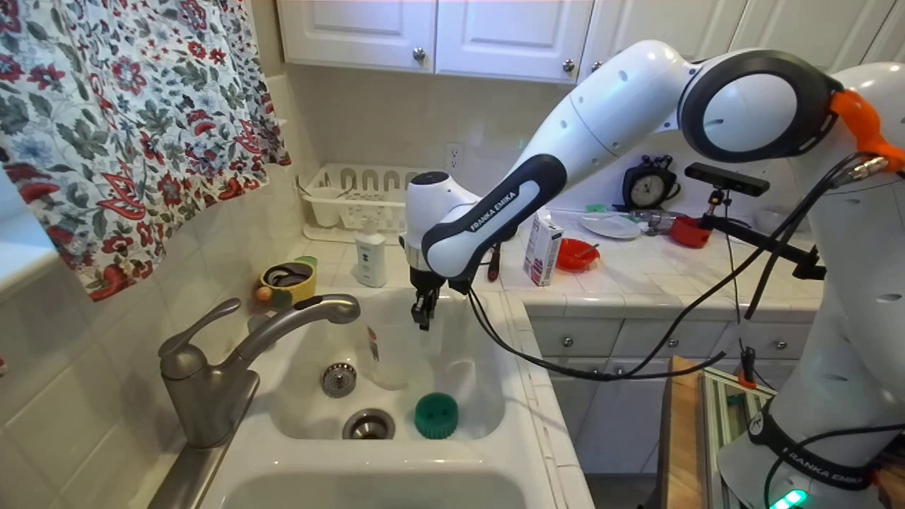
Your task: Pick up the jar and put it in the sink
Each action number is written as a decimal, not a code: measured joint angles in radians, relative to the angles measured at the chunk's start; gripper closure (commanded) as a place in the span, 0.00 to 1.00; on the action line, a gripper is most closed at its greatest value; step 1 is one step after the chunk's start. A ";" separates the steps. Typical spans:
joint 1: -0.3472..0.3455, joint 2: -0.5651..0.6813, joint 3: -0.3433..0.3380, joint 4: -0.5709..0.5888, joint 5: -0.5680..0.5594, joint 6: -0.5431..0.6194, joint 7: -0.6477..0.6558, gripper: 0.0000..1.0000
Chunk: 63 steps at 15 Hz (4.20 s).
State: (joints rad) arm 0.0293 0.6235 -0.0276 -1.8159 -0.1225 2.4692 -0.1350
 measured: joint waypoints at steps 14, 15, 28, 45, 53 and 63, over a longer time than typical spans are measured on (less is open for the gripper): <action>0.002 0.018 0.007 0.007 0.000 -0.006 0.000 0.91; 0.002 0.018 0.007 0.007 0.000 -0.007 0.000 0.91; 0.001 0.016 0.008 0.007 0.000 -0.009 0.000 0.00; 0.014 -0.210 0.010 0.138 0.086 -0.240 0.500 0.00; 0.034 -0.211 -0.021 0.153 0.086 -0.180 0.658 0.00; -0.009 -0.352 -0.006 0.148 0.134 -0.349 0.378 0.00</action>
